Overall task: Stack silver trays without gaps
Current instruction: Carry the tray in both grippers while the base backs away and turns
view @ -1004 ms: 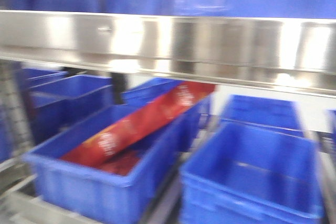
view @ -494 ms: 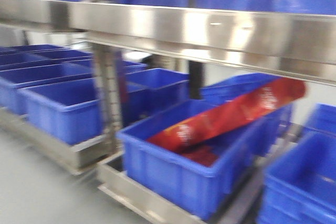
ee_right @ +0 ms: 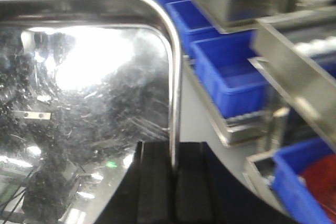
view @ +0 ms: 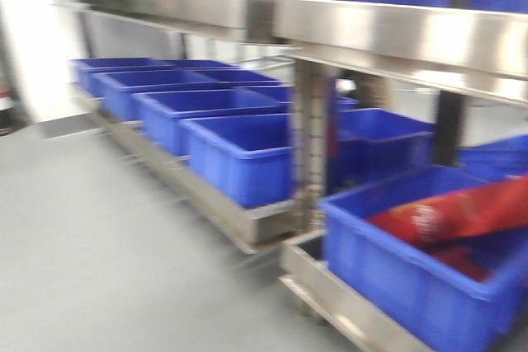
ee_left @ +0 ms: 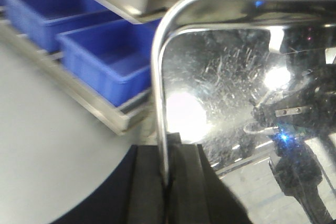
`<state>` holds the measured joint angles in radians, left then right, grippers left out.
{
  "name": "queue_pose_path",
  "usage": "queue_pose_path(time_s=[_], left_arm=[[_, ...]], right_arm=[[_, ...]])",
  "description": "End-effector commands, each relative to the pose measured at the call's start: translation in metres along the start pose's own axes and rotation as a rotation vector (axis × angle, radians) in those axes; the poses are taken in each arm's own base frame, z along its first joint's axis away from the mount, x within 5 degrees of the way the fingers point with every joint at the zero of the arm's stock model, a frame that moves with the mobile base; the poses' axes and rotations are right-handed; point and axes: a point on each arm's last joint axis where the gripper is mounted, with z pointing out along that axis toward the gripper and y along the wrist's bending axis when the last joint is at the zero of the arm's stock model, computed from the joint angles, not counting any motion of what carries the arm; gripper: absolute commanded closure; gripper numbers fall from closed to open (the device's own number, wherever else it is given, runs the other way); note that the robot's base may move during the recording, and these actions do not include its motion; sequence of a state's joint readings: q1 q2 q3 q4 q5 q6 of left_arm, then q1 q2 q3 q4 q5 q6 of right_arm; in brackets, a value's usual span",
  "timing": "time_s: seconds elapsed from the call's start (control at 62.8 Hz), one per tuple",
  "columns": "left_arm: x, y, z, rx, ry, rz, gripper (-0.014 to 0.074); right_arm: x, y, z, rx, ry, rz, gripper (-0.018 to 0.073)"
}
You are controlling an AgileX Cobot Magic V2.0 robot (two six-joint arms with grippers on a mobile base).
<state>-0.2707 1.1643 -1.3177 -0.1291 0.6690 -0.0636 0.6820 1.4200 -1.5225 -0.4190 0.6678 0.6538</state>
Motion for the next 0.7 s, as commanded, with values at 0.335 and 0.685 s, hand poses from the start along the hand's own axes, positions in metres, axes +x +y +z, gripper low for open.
queue_pose_path(time_s=[0.335, 0.685], left_arm=[[-0.0067, -0.0057, -0.0072, 0.040, -0.050, -0.029, 0.0614], [-0.0067, -0.0057, -0.0072, 0.040, -0.050, -0.029, 0.0614]], right_arm=[[-0.0077, 0.0053, -0.0048, -0.053, -0.072, -0.009, 0.0616], [-0.0077, 0.0053, -0.0048, -0.053, -0.072, -0.009, 0.0616]])
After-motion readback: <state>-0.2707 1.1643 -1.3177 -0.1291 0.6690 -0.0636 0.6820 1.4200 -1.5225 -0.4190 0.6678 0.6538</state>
